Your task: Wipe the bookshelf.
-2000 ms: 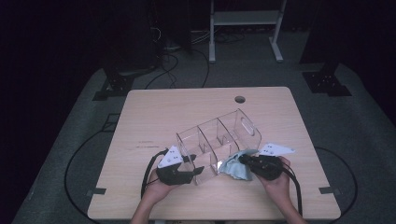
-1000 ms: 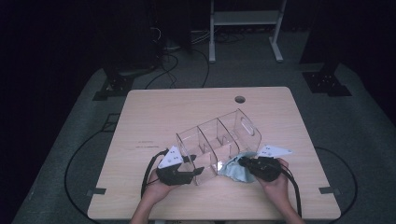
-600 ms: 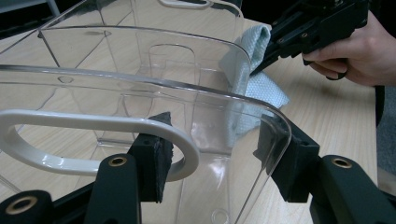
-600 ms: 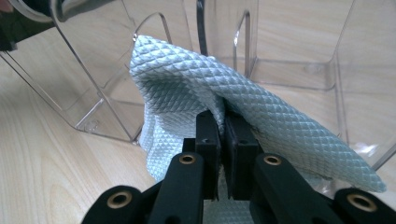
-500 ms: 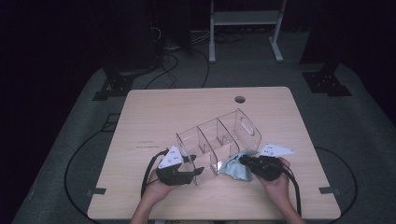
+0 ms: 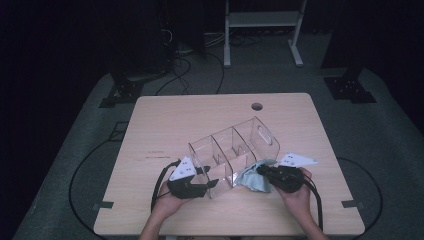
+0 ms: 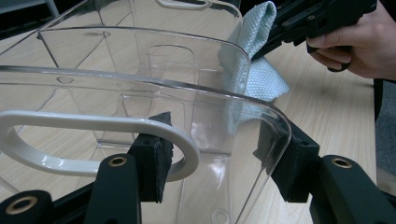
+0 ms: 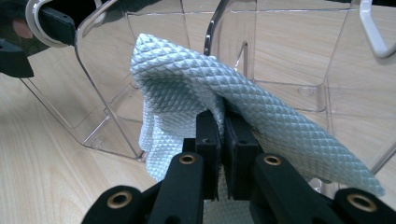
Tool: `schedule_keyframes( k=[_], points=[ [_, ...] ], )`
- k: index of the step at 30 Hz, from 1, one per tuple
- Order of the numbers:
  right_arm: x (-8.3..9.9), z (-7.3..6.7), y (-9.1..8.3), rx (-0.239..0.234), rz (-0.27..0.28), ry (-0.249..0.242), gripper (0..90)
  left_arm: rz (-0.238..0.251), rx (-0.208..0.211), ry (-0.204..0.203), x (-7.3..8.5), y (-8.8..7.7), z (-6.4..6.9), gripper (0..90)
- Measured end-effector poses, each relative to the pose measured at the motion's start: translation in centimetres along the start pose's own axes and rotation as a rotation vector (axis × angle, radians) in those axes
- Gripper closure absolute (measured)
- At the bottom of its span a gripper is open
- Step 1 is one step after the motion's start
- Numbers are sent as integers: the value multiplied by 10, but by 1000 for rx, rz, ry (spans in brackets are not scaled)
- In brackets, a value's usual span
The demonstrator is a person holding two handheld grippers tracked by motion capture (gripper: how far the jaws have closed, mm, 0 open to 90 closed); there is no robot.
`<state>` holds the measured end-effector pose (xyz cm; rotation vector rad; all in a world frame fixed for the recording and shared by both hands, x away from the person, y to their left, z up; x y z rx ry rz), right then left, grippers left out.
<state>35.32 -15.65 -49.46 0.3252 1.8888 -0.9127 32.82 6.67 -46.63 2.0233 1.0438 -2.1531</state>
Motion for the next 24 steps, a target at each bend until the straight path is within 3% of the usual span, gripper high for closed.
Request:
schedule_keyframes(
  k=[7,13,18,24],
  points=[
    [13,5,7,8,-38,18,849,-2,-2,3,0,0,0,458],
    [0,2,0,7,6,1,849,-4,0,5,0,0,0,457],
    [16,7,9,9,-43,22,849,-3,-3,7,0,0,1,458],
    [-1,4,1,9,2,11,849,-4,-2,6,0,0,1,458]
  ],
)
Point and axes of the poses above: each handheld gripper's, and its own axes: y roughly forward along the jaws, x roughly out of its underside, z roughly to its right, the point moved 8 cm from there along y, roughly forward along the jaws, and after that the axes turned 5 degrees about y, right-handed, at the moved point
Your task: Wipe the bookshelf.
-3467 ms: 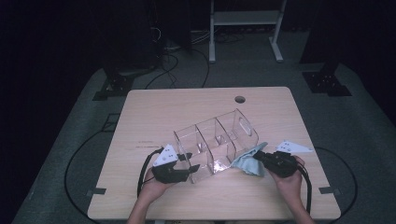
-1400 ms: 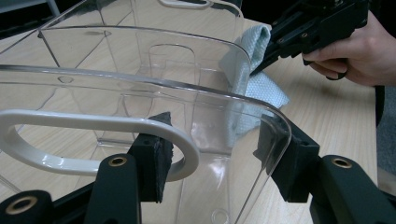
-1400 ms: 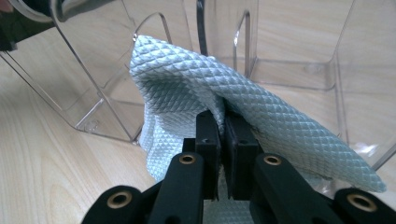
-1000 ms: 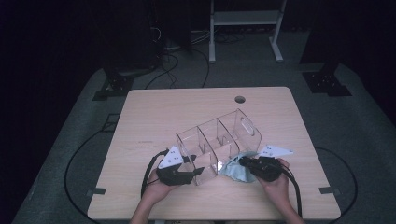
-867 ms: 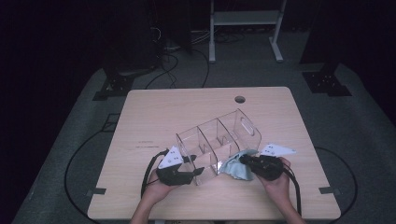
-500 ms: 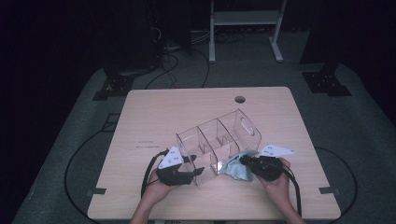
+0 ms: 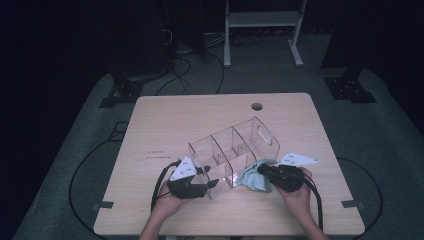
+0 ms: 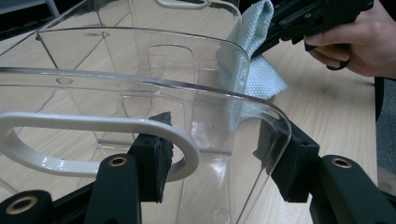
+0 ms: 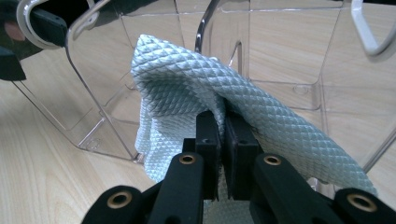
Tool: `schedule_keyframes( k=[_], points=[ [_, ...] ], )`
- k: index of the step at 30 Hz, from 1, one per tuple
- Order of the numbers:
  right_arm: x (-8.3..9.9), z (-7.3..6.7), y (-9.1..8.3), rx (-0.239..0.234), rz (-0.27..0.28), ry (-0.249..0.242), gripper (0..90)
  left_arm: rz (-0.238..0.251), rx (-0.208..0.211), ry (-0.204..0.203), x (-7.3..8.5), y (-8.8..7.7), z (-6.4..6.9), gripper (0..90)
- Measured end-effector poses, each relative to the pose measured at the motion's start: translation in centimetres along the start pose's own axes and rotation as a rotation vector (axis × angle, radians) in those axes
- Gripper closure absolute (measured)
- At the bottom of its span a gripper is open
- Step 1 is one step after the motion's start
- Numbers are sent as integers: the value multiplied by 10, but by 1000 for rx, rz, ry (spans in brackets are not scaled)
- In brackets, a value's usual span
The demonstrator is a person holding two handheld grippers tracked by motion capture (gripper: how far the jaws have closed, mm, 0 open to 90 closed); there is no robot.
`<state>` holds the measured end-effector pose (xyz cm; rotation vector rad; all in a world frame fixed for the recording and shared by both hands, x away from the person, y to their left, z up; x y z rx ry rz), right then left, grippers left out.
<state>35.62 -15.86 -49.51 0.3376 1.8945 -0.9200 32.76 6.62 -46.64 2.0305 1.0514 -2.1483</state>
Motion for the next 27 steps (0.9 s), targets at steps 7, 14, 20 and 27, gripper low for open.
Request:
schedule_keyframes(
  k=[7,14,20,27],
  points=[
    [22,6,13,4,-74,21,850,-1,-1,0,0,0,1,458],
    [12,2,7,11,-45,4,850,0,0,0,0,0,0,457],
    [26,7,15,5,-85,34,850,-3,-2,1,0,0,1,457],
    [15,-2,9,2,-57,5,850,-3,-1,1,0,0,1,457]
  ],
)
Point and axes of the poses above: each handheld gripper's, and its own axes: y roughly forward along the jaws, x roughly out of its underside, z roughly to its right, the point moved 8 cm from there along y, roughly forward along the jaws, and after that the axes turned 5 degrees about y, right-handed, at the moved point
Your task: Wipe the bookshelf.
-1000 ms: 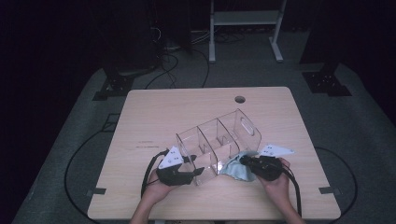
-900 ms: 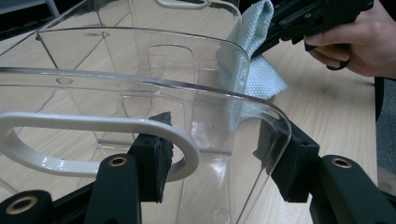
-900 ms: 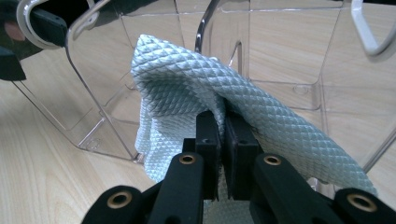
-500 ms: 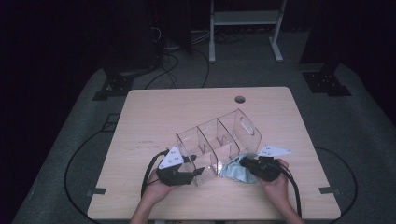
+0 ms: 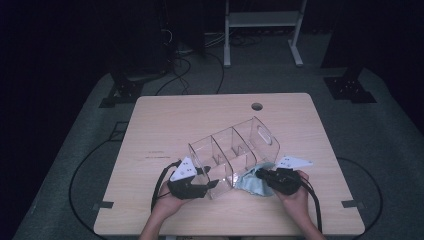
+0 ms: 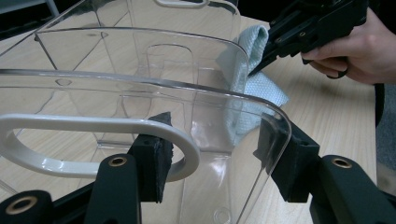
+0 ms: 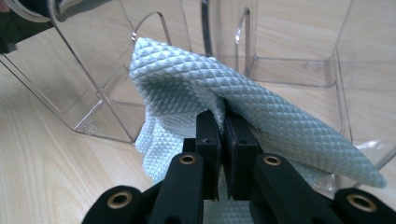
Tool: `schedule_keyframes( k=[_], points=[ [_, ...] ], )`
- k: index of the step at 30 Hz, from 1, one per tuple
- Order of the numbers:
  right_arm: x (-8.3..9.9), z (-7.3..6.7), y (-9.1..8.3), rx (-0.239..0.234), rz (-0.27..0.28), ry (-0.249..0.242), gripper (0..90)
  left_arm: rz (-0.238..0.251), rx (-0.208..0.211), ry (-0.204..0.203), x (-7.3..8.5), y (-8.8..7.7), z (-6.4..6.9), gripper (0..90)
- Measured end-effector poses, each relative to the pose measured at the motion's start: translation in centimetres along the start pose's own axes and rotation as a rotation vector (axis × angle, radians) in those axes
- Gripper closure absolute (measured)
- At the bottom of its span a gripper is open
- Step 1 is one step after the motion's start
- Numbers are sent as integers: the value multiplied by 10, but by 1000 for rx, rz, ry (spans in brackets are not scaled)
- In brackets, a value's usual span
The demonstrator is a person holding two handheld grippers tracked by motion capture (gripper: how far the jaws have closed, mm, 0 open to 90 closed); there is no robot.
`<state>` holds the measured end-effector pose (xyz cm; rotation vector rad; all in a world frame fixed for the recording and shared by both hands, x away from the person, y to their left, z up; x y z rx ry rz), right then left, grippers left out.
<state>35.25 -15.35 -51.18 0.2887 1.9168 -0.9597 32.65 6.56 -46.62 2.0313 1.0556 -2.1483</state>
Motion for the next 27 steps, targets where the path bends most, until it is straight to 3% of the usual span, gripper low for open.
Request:
schedule_keyframes(
  k=[6,11,15,17,22,27],
  points=[
    [6,2,5,0,-23,11,850,-4,-2,2,0,0,0,457],
    [-8,-3,-6,-11,32,3,850,-4,-3,3,0,0,0,457],
    [7,2,5,-1,-21,12,850,-7,-3,5,0,0,0,457],
    [8,3,5,-13,-21,32,850,-7,-1,2,0,-1,0,456],
    [-6,-3,-6,-10,31,-1,850,-10,-1,3,0,-1,0,454],
    [6,1,4,-6,-11,13,851,-16,-10,8,0,-2,0,445]
  ],
)
Point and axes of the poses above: each handheld gripper's, and its own axes: y roughly forward along the jaws, x roughly out of its underside, z roughly to its right, the point moved 8 cm from there along y, roughly forward along the jaws, and after that the axes turned 5 degrees about y, right-handed, at the moved point
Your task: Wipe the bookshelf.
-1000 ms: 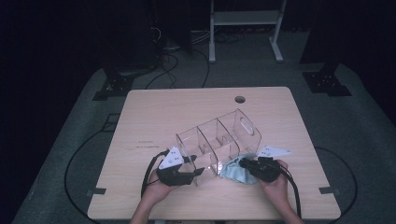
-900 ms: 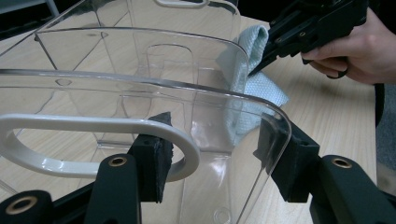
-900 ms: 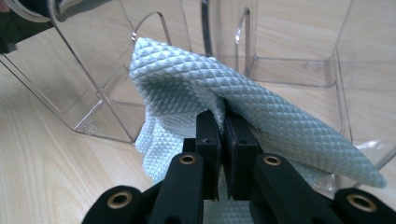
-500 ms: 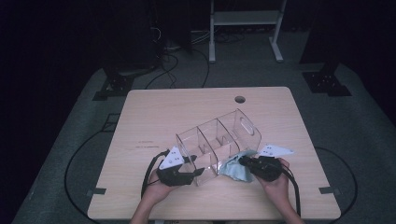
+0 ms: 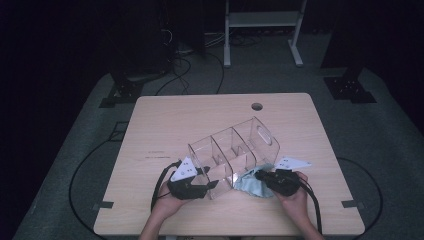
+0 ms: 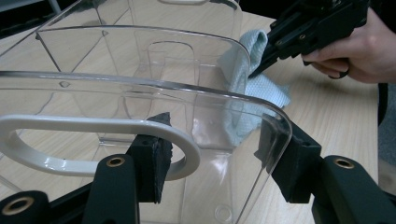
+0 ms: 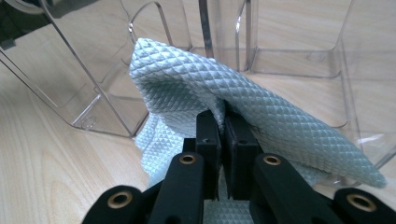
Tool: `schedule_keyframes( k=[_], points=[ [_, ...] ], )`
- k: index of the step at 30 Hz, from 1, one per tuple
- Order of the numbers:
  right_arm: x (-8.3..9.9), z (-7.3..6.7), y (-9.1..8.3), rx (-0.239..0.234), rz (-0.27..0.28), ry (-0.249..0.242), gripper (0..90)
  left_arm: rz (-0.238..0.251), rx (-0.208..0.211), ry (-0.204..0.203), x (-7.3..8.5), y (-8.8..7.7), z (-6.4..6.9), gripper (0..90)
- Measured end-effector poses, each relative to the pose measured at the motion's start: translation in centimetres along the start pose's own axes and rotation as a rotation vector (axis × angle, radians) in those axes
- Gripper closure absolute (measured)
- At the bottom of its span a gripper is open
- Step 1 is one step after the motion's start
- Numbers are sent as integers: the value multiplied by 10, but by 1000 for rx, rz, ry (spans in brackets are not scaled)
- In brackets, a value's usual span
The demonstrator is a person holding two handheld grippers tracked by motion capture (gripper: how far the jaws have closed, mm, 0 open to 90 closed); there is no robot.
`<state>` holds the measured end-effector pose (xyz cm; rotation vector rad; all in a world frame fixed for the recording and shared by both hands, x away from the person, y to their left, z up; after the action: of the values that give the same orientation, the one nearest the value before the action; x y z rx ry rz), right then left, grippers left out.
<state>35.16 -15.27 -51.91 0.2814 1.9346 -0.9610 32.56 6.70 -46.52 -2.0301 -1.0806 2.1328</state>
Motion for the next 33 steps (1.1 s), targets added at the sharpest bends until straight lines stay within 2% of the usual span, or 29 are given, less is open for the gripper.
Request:
schedule_keyframes(
  k=[5,7,11,17,20,22,28,31,33],
  points=[
    [-17,-4,-11,-4,62,-15,851,0,8,-6,0,-1,-1,444],
    [-17,-3,-11,-4,60,-14,852,0,7,-4,0,-1,-1,452],
    [-2,-1,0,2,9,-2,852,-3,4,-5,0,-1,-1,452],
    [-19,-7,-12,-8,69,-14,853,-8,6,-6,0,-3,-2,446],
    [-11,-4,-5,-1,36,-15,852,-8,1,-9,0,-6,-4,420],
    [-4,-2,-1,-6,13,3,852,-5,0,-16,-1,-9,-5,398],
    [-21,-8,-11,-9,70,-17,853,-14,14,-13,0,-12,-7,429],
    [-13,-5,-5,-2,40,-12,853,-18,12,-14,0,-13,-8,440],
    [-5,-3,1,-9,13,9,852,-18,2,-19,1,-14,-9,443]
  ],
)
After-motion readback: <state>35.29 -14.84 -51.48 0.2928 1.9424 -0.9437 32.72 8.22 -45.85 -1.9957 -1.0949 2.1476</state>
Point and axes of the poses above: each handheld gripper's, and its own axes: y roughly forward along the jaws, x roughly out of its underside, z roughly to its right, the point moved 8 cm from there along y, roughly forward along the jaws, and after that the axes turned 5 degrees about y, right-handed, at the moved point
